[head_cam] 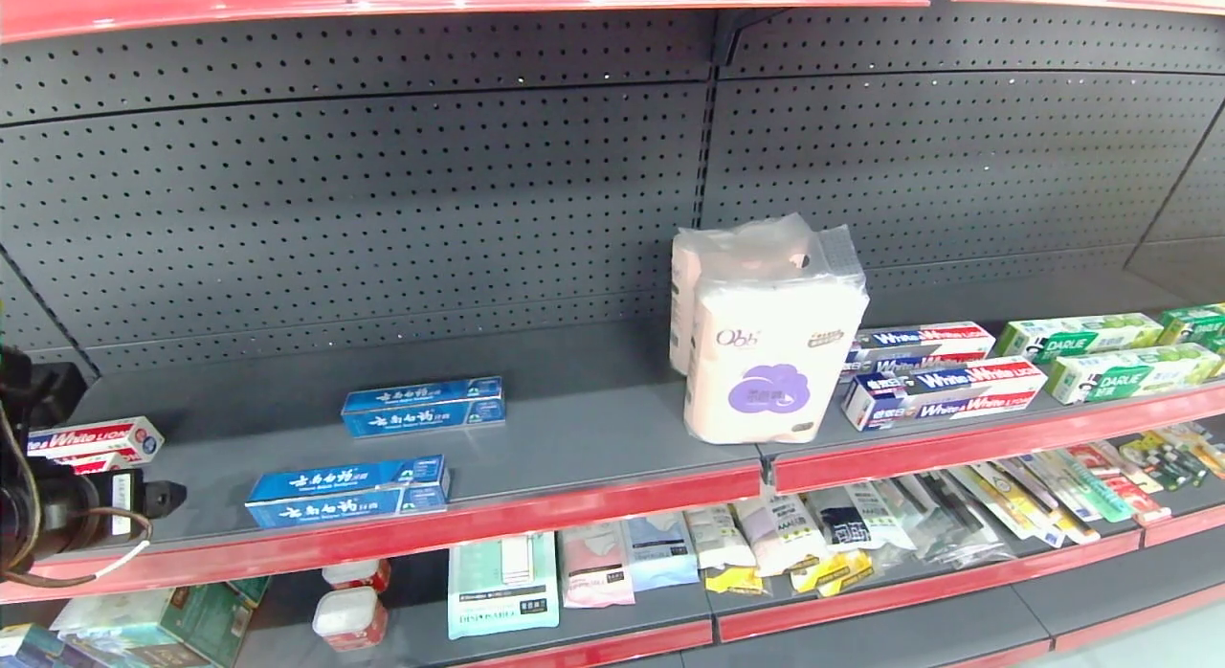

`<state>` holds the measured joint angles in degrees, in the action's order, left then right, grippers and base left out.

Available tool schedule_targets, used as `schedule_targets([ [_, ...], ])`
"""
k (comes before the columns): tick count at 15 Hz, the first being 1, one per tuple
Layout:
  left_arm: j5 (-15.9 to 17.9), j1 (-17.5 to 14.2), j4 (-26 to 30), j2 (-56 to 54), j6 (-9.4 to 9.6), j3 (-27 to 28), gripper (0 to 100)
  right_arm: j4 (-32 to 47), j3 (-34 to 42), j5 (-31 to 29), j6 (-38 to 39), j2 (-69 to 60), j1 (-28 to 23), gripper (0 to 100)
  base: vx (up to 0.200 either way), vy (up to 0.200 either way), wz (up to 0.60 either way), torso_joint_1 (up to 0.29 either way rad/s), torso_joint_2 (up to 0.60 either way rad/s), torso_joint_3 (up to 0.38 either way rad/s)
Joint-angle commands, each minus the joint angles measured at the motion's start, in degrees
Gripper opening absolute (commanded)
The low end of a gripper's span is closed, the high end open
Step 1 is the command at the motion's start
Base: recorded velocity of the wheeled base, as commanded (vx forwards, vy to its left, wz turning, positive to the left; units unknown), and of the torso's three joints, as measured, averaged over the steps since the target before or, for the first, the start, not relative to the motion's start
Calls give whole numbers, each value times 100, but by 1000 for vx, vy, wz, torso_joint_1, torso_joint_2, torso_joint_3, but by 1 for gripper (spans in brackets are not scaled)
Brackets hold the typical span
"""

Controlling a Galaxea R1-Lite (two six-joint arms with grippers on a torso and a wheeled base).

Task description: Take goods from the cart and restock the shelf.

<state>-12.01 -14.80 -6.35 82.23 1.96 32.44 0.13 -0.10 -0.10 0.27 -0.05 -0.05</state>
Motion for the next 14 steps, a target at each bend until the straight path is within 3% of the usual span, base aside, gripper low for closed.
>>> schedule_targets([
  [1, -21, -137, -33, 426, 94, 8, 100, 4, 1, 1, 0, 14, -4, 100, 0, 0, 0, 0, 0, 0],
  [6, -3, -295, -191, 716, 243, 26, 100, 4, 1, 1, 0, 5, 5, 100, 0, 0, 0, 0, 0, 0],
  [14, 111, -128, -507, 1155, 261, 149, 100, 4, 1, 1, 0, 5, -4, 100, 0, 0, 0, 0, 0, 0],
])
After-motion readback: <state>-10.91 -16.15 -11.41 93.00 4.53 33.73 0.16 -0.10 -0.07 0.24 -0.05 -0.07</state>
